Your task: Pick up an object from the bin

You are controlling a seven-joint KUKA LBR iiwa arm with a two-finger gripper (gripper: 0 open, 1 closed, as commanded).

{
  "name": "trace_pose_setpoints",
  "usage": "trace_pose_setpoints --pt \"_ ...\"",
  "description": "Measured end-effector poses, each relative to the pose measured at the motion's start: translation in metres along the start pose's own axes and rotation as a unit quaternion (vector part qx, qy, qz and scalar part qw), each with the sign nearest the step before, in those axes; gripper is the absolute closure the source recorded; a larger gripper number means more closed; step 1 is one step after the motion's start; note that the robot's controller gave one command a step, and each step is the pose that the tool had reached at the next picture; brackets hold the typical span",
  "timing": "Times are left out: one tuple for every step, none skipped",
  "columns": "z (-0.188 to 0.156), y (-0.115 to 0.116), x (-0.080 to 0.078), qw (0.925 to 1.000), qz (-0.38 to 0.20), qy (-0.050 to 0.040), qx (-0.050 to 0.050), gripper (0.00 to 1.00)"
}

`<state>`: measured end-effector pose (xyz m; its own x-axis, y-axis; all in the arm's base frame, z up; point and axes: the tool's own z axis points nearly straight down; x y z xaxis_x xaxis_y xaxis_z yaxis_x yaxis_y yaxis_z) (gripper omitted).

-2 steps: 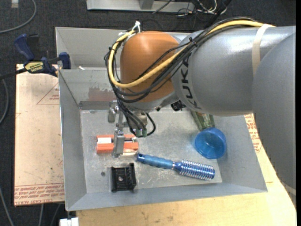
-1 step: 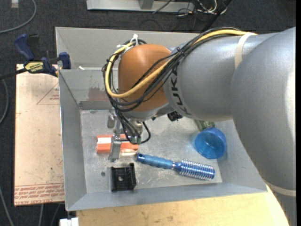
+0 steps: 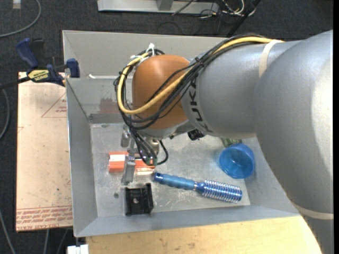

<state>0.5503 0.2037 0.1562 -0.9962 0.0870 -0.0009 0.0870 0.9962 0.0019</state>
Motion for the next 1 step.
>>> trace_pose_setpoints --pt "0.0565 0.0144 -0.0303 0.9988 -0.048 -0.0049 -0.002 0.00"
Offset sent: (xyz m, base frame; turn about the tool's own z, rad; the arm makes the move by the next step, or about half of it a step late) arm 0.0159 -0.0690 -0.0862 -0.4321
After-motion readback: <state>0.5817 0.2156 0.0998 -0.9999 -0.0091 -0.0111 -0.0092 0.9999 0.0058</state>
